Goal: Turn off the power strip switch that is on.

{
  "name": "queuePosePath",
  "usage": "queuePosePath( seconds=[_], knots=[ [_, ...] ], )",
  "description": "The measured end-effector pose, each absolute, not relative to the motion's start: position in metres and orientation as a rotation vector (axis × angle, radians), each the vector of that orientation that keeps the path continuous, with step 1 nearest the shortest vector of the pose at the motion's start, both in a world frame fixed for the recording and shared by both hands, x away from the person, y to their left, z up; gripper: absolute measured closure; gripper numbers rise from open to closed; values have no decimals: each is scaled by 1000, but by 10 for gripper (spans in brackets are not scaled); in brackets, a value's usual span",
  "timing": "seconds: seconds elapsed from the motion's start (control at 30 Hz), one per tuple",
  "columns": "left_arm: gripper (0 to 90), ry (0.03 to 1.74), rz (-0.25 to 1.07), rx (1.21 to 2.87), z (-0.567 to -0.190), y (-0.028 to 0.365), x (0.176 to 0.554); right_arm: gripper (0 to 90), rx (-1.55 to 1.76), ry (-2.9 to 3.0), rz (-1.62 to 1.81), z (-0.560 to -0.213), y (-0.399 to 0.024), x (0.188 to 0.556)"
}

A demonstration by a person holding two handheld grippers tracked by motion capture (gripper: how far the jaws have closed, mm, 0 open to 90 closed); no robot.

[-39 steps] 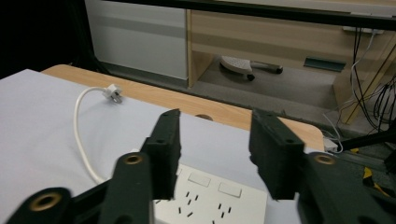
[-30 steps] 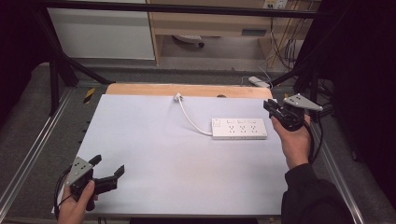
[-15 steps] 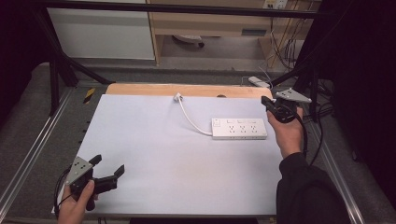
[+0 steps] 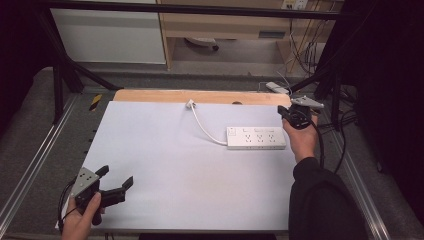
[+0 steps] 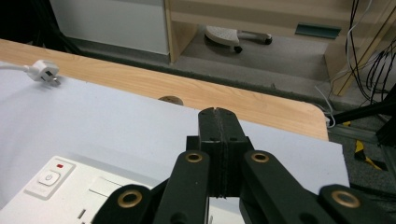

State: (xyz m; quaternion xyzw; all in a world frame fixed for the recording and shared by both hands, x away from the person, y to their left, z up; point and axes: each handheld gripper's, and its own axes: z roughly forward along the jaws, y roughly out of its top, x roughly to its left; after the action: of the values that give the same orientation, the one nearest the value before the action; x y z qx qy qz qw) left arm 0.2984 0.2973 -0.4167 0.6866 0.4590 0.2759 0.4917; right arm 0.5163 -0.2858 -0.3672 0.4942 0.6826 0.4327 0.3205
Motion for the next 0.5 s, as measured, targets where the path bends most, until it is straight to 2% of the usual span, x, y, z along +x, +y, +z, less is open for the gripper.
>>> queuePosePath(
  seconds=[0.5],
  knots=[
    [47,1124,660,1666,-418,297,299,900,1351,1817,1097,-397,-275,531]
  ],
)
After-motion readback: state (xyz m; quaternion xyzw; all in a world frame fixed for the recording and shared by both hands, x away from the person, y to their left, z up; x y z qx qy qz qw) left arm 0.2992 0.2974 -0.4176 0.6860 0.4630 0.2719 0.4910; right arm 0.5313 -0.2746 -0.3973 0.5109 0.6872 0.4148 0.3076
